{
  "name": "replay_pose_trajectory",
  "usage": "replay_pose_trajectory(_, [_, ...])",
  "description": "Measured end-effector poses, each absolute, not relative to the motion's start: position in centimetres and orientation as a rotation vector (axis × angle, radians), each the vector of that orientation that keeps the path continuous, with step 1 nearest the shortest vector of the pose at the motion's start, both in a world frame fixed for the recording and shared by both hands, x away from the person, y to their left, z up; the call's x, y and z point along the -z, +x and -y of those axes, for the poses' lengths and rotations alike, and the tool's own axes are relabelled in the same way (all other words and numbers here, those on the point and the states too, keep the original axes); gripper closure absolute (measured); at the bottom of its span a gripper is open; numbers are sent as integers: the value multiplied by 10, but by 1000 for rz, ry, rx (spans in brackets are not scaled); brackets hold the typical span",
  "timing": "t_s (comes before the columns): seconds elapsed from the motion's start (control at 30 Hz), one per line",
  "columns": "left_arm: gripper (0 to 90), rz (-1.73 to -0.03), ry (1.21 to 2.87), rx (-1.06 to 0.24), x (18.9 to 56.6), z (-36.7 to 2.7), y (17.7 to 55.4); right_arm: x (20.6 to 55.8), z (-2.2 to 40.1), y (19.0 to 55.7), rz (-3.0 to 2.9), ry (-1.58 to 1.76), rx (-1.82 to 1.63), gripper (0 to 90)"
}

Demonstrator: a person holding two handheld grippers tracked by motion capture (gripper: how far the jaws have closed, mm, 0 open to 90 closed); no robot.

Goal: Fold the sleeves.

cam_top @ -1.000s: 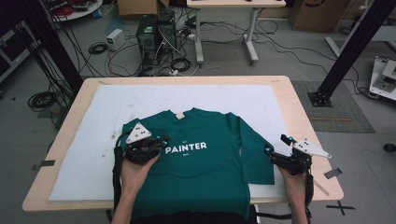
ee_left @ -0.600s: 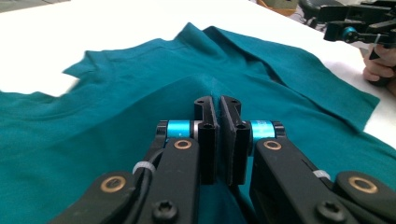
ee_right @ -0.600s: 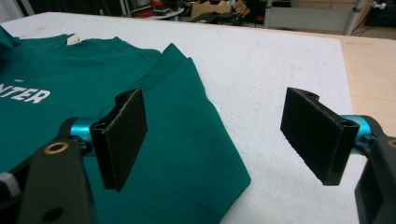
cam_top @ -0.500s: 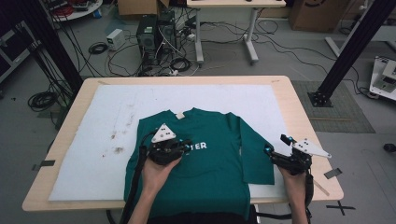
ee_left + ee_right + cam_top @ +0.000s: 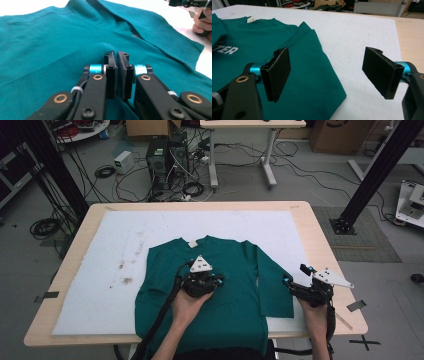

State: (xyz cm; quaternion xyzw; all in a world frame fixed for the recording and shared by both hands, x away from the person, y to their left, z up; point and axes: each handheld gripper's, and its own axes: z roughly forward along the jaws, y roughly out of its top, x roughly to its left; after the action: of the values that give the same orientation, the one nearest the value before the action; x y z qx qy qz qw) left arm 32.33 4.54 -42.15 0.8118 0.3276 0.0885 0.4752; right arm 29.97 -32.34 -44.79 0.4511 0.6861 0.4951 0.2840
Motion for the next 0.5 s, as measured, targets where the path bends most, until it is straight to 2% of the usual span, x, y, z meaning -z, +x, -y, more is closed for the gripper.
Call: replay_pose_trajectory(0.5, [853,-762,2037,-169,433,-26,326,448,323,301,-1847,1215,-1318,234])
